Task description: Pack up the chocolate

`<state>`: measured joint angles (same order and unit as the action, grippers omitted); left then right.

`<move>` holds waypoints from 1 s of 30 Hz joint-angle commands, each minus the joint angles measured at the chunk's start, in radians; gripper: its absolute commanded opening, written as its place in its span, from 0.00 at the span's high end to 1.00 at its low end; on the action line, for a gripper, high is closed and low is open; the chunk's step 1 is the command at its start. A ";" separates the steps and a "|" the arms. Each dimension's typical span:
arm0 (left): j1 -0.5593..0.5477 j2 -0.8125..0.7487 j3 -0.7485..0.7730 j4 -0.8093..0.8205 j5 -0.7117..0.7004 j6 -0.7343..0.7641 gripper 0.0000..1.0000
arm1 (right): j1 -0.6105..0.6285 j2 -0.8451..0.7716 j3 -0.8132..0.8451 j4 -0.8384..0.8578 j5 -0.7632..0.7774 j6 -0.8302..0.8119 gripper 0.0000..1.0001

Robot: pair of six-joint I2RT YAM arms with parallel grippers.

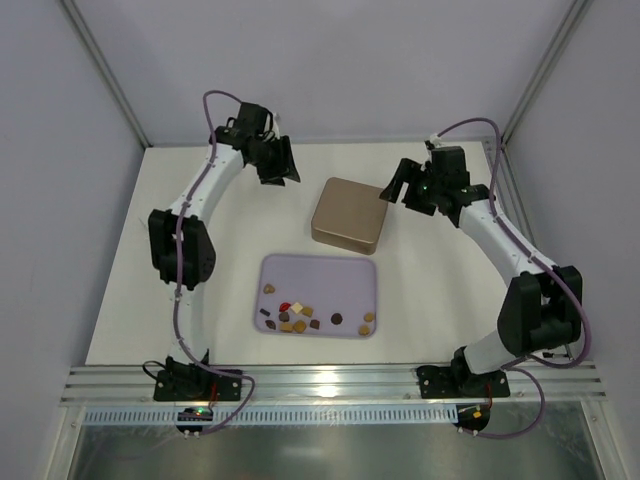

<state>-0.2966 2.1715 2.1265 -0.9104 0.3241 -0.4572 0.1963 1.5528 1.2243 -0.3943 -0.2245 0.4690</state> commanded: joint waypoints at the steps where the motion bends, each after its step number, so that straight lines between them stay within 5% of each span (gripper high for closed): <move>1: -0.018 -0.160 -0.138 0.051 -0.040 0.044 0.51 | 0.002 -0.131 -0.051 0.048 0.048 -0.007 0.19; 18: -0.130 -0.815 -0.796 0.192 -0.102 0.017 0.49 | 0.002 -0.789 -0.339 -0.121 0.300 -0.084 0.18; 30: -0.130 -1.012 -0.893 0.165 -0.118 0.015 0.46 | 0.002 -0.921 -0.365 -0.178 0.320 -0.093 0.18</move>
